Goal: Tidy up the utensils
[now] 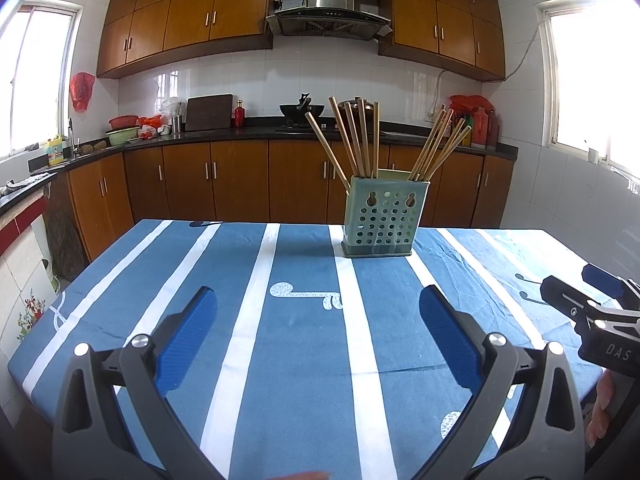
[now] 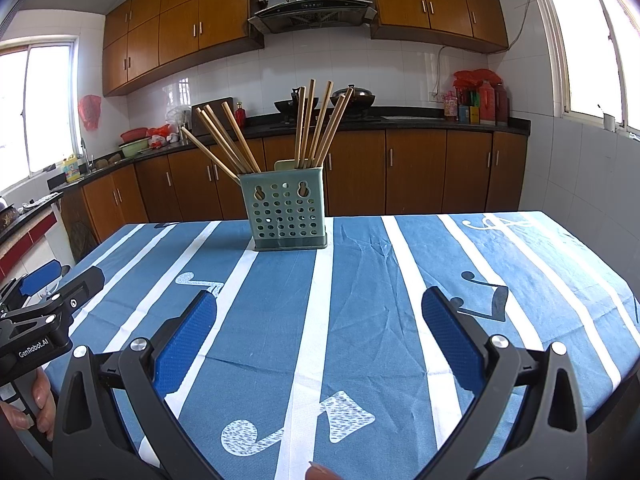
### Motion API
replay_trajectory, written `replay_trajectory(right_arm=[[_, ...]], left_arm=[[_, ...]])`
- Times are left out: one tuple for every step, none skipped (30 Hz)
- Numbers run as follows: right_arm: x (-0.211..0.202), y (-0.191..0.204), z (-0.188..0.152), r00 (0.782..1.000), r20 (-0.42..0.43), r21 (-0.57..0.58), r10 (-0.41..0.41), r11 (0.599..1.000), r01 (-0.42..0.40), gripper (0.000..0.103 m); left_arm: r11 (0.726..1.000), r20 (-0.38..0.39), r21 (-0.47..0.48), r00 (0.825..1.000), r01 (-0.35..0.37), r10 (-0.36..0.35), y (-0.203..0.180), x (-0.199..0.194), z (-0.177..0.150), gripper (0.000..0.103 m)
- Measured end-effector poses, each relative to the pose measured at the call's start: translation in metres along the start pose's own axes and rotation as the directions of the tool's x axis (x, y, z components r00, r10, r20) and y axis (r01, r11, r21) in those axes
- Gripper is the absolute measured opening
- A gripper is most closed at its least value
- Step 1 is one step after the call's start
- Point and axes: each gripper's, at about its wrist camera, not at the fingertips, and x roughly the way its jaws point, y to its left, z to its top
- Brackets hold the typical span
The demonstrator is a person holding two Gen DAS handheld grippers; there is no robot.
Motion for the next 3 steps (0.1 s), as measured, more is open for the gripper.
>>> replay_trajectory(right_arm=[[0.0, 0.0, 0.0001, 1.0, 0.0, 0.0, 0.0, 1.0, 0.0, 0.101], [-0.0001, 0.0001, 0.0, 1.0, -0.001, 0.001, 0.0, 1.0, 0.0, 0.101], [-0.0001, -0.0002, 0.0002, 1.0, 0.0, 0.001, 0.0, 1.0, 0.0, 0.101]], left_arm=[[1.0, -0.002, -0.001, 1.0, 0.0, 0.0, 0.0001, 0.0, 0.0001, 0.099], [1.0, -0.003, -0.002, 1.0, 0.001, -0.001, 0.0009, 0.0004, 0.0011, 0.099], [1.0, -0.003, -0.002, 1.0, 0.001, -0.001, 0.0009, 0.0004, 0.0012, 0.099]])
